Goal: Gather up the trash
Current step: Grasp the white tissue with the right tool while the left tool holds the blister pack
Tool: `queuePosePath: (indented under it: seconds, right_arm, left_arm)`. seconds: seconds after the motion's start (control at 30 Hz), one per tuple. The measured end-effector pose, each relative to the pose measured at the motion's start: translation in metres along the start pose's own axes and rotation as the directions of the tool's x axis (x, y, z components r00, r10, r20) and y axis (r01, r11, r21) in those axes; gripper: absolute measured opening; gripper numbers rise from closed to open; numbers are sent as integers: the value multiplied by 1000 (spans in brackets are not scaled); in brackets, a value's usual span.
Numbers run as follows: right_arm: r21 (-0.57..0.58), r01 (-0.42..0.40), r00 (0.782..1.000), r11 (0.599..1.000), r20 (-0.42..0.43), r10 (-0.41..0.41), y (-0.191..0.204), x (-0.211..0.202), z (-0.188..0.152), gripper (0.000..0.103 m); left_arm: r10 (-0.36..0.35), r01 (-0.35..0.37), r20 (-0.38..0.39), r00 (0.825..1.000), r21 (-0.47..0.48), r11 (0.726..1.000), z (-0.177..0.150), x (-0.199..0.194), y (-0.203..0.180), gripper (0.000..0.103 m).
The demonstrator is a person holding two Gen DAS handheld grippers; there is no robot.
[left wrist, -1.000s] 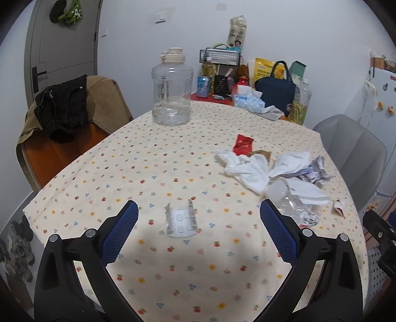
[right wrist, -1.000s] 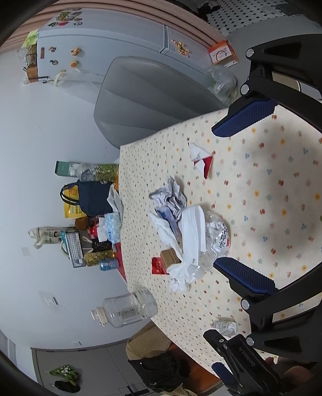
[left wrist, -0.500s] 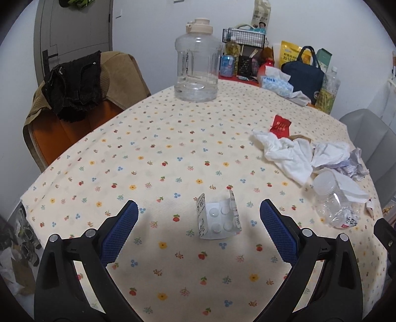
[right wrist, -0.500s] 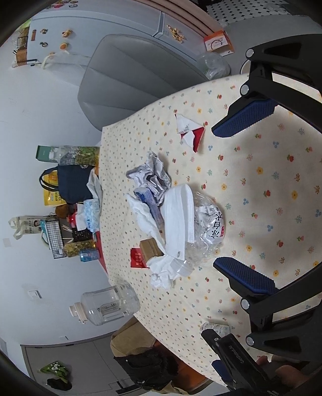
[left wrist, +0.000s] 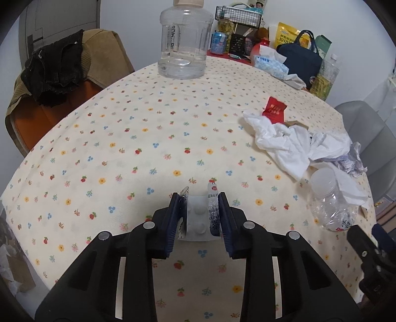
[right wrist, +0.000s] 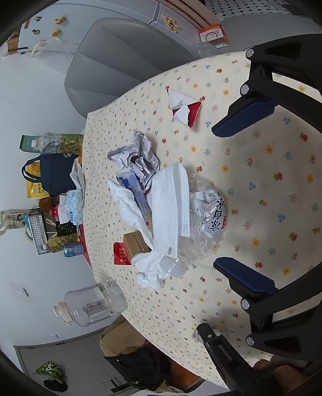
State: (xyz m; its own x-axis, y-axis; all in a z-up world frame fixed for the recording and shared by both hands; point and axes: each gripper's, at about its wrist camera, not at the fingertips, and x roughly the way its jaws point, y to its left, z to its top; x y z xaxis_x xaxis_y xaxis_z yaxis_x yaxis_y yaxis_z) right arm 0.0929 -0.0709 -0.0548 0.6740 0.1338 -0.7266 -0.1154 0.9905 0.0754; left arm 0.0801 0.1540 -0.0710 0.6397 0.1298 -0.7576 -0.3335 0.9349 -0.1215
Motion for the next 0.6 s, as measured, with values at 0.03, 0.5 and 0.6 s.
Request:
queuePosePath:
  seconds: [0.03, 0.5, 0.6]
  right_arm:
    - [1, 1, 1000, 1000, 0, -1, 0, 1, 1, 95]
    - [52, 2, 1000, 999, 8, -2, -14, 13, 34, 90]
    - [84, 5, 1000, 996, 16, -7, -24, 16, 38, 86]
  left_arm:
    - [-6, 6, 9, 1000, -1, 1000, 3, -3, -1, 31]
    - [-46, 45, 36, 998, 41, 998, 25, 6, -29, 31]
    - [-47, 45, 38, 998, 54, 998, 27, 10, -35, 31]
